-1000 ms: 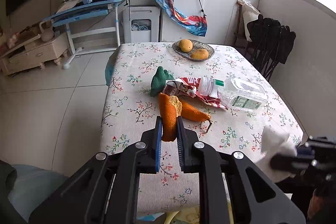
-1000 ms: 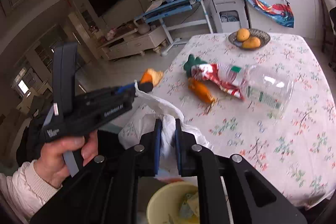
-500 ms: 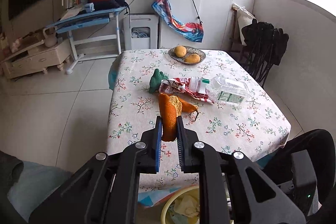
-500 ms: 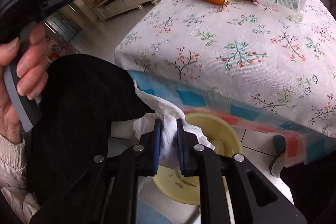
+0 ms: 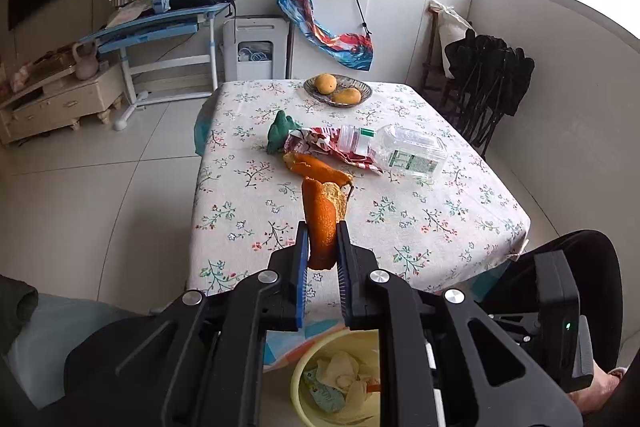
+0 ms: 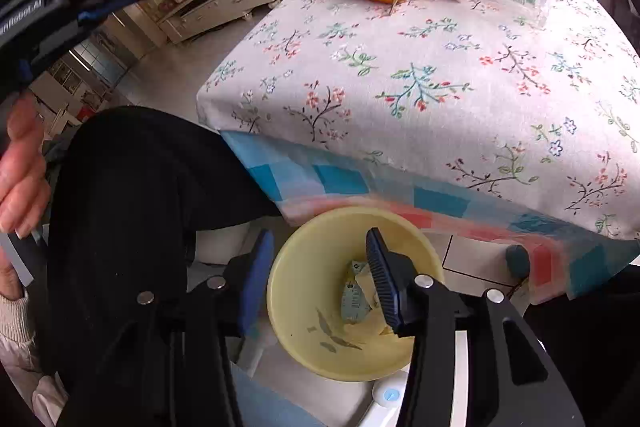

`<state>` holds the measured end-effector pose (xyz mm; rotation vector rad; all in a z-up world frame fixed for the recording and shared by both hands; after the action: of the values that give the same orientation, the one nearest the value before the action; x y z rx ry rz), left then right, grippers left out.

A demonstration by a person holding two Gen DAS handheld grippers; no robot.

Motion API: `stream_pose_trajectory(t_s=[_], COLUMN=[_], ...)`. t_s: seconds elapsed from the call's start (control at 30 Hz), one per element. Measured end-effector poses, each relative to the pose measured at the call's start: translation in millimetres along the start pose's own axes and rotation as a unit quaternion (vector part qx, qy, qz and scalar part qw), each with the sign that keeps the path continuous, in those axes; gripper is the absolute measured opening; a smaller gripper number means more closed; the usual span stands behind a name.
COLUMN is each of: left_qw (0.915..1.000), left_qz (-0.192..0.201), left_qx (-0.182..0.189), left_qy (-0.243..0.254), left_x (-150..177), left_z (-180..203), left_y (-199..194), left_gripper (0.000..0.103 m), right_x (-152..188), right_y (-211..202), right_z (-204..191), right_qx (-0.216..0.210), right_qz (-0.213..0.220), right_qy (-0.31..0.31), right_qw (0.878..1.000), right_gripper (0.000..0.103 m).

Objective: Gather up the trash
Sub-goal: 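Carry the white bag to the yellow basin and release it with the right gripper, then lower the orange peel over the yellow basin and open the left gripper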

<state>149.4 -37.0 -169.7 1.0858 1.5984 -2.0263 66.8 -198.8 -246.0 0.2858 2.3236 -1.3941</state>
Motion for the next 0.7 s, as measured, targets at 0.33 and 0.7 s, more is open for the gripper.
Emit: stream_pose_trajectory(t_s=[0.33, 0.7], left_qw=[0.9975, 0.9797], left_qz=[-0.049, -0.164], left_qx=[0.043, 0.085], left_qy=[0.025, 0.077], left_x=[37.1, 97.7], left_z=[31.7, 62.7], left_y=[-2.0, 17.2], left_gripper=[0.013, 0.019], right_x=[-5.5, -1.9], right_y=[-53.2, -85.6], right_z=[19.5, 30.9], right_qx=[0.029, 0.036], right_qz=[0.126, 0.180], right_qy=[0.044, 0.069], right_qw=[0.991, 0.981], right_gripper=[0.058, 0.059])
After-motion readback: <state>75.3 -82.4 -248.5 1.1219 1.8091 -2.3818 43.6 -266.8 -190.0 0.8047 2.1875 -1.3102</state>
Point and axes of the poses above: each gripper's, at about its wrist camera, not at the fingertips, and y roughly the way its jaws point, z to its right, x to its underside, the point moved 2 cm from there along y, roughly the way its jaws point, and after that the axes turned 3 degrees about -x, right-handed, at the moved point
